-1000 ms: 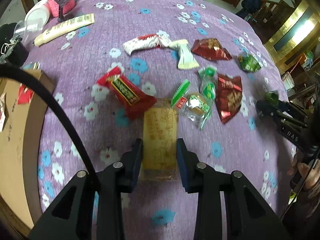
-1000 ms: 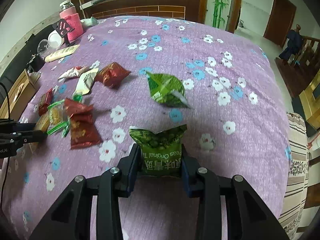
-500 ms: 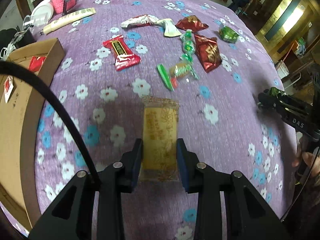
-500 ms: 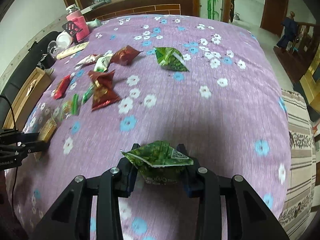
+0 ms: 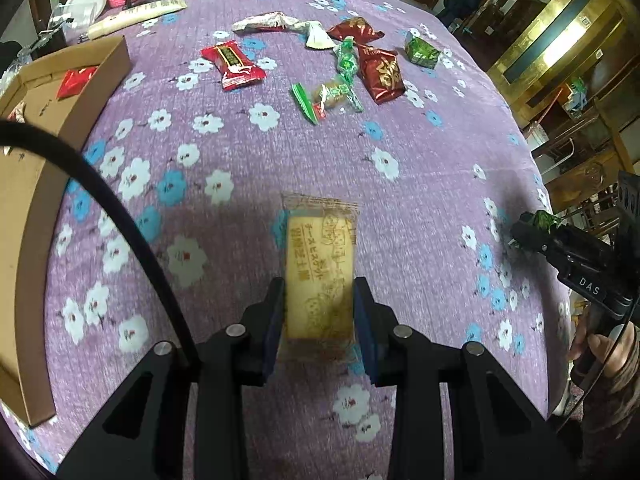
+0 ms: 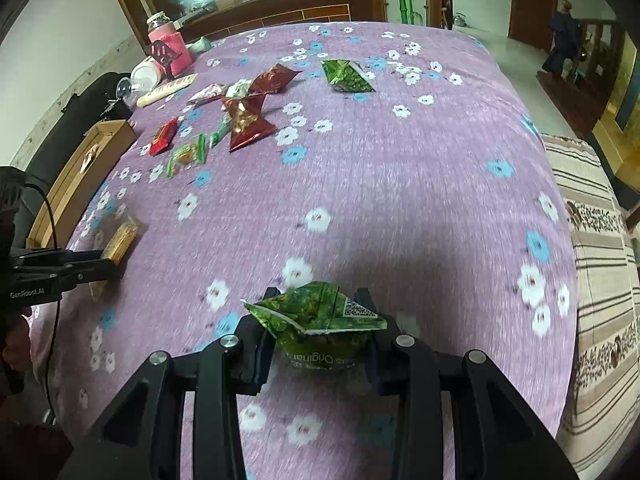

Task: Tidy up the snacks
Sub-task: 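Carry the cake bar into the tray with the left gripper while the right drops the green bag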

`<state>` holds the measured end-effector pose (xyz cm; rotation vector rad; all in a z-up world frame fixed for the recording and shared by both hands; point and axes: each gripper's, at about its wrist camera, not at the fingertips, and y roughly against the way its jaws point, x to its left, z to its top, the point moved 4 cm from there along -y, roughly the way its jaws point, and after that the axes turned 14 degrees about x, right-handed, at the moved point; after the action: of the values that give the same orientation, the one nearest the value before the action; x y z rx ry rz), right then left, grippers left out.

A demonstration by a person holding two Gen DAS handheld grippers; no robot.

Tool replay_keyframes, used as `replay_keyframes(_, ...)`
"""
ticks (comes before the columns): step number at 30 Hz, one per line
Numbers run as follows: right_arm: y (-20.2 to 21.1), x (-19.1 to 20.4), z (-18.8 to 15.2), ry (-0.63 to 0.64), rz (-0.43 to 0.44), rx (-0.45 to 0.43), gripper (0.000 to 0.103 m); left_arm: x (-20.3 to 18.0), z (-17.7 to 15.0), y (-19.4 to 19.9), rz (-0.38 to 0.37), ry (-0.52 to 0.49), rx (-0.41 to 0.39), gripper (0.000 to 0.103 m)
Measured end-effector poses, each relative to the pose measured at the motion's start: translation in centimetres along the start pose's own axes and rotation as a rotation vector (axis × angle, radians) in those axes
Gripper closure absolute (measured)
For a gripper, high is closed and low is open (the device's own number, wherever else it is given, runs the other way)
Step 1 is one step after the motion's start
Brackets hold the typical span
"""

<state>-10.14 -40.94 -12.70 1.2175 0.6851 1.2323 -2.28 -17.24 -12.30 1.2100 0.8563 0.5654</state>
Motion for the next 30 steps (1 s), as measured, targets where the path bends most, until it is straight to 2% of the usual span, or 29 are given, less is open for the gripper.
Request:
replay_keyframes(3,0.3,0.8,-0.4,-0.007,0.008,-0.005,0.066,0.0,-0.6,0.2,-0.005,-0.004,-0.017,0.068)
replay_keyframes(11,0.8,2.9,0.1,0.01,0.013,-0.027,0.066,0.9,-1.3,1.0,0.055,-0.019,-0.059,0.068)
replay_keyframes(15,0.8,3.8,0.3,0.025,0.012,-0.024,0.066,1.5,-1.6,1.5,0.059,-0.019,-0.076,0.068)
replay_keyframes(22,-0.9,3.8,-0.6,0.032,-0.04,0.023,0.066,1.7,-1.9,1.4,0.052,-0.038,-0.066,0.068)
replay_keyframes(30,-0.8,4.1,-2.3,0.049,-0.039,0.039,0.068,1.3,-2.1,0.8,0.051,-0.051,-0.058,0.068)
